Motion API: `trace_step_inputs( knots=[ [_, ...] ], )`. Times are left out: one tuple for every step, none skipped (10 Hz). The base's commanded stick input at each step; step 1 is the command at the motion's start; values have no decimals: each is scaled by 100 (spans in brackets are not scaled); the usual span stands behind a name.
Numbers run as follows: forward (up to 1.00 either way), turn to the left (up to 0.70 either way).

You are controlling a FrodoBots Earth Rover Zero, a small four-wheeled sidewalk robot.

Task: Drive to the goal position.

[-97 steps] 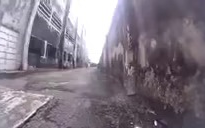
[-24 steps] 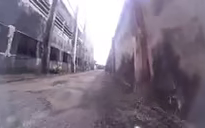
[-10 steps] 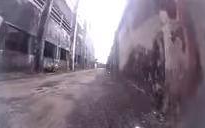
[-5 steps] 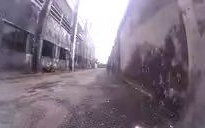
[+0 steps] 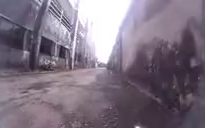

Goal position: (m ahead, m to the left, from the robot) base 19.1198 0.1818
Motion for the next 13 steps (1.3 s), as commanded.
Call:
trace_step_inputs(
  knots=[
    [70, 0],
    [70, 0],
    [70, 0],
    [70, 0],
    [70, 0],
    [70, 0],
    [70, 0],
    [70, 0],
    [70, 0],
    [70, 0],
    [70, 0],
    [70, 0],
    [70, 0]
  ],
)
